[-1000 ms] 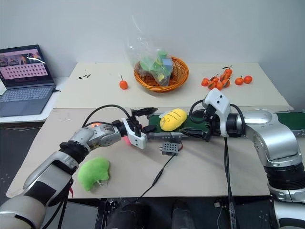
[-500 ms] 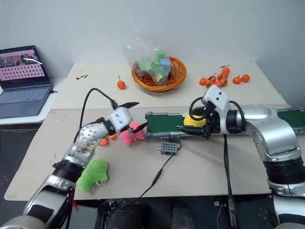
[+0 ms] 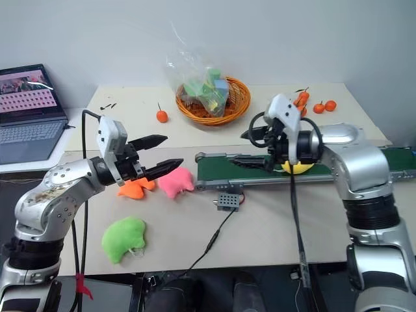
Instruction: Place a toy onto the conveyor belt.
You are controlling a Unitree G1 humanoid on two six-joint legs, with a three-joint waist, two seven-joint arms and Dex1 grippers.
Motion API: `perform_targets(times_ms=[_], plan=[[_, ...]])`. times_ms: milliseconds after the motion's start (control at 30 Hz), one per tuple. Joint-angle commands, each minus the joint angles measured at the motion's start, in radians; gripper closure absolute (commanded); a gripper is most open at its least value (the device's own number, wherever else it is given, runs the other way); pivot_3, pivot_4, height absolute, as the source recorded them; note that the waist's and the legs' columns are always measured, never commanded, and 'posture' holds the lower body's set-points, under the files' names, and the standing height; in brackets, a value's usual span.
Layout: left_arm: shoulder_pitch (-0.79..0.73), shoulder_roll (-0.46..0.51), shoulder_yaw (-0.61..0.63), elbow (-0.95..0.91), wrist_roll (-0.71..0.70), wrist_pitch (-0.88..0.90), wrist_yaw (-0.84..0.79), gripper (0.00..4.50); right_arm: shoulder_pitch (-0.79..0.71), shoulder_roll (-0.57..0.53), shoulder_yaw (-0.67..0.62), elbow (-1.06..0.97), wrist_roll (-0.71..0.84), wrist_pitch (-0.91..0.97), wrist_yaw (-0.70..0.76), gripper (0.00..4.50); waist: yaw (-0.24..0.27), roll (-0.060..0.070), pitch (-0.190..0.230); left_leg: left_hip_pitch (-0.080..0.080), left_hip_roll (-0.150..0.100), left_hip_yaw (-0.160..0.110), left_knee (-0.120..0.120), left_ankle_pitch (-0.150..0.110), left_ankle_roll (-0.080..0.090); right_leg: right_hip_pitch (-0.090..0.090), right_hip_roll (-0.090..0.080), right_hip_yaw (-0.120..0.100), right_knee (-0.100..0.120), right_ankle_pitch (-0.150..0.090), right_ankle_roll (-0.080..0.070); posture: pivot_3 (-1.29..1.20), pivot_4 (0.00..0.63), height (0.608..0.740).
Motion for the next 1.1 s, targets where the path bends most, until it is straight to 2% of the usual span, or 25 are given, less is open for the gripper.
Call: perform_targets(times_ms=[33, 533, 1100], plan=[[-0.006, -0.001, 0.076, -0.019, -0.021, -0.003, 0.039, 0.04, -0.038, -0.003, -0.019, 0.006, 0.013, -0.012, 0.012, 0.0, 0.002, 0.0, 0.0, 0.0, 0.0, 0.0, 0.0, 0.0, 0.0, 0.0, 0.0, 0.0, 0.0, 0.0, 0.0, 0.0, 0.15, 0.74], [-0.035, 0.016, 0.103, -0.038, -0.165, 0.112, 0.039, 0.04, -0.055, 0.006, -0.01, 0.043, 0.006, -0.026, 0.046, 0.0, 0.0, 0.0, 0.0, 0.0, 0.0, 0.0, 0.0, 0.0, 0.0, 0.0, 0.0, 0.0, 0.0, 0.0, 0.0, 0.0, 0.15, 0.74], [-0.039, 0.041, 0.093, -0.022, -0.173, 0.13, 0.018, 0.04, -0.047, -0.006, -0.014, 0.04, 0.003, -0.021, 0.049, 0.0, 0.0, 0.0, 0.0, 0.0, 0.0, 0.0, -0.001, 0.0, 0.0, 0.0, 0.0, 0.0, -0.001, 0.0, -0.001, 0.0, 0.15, 0.74]])
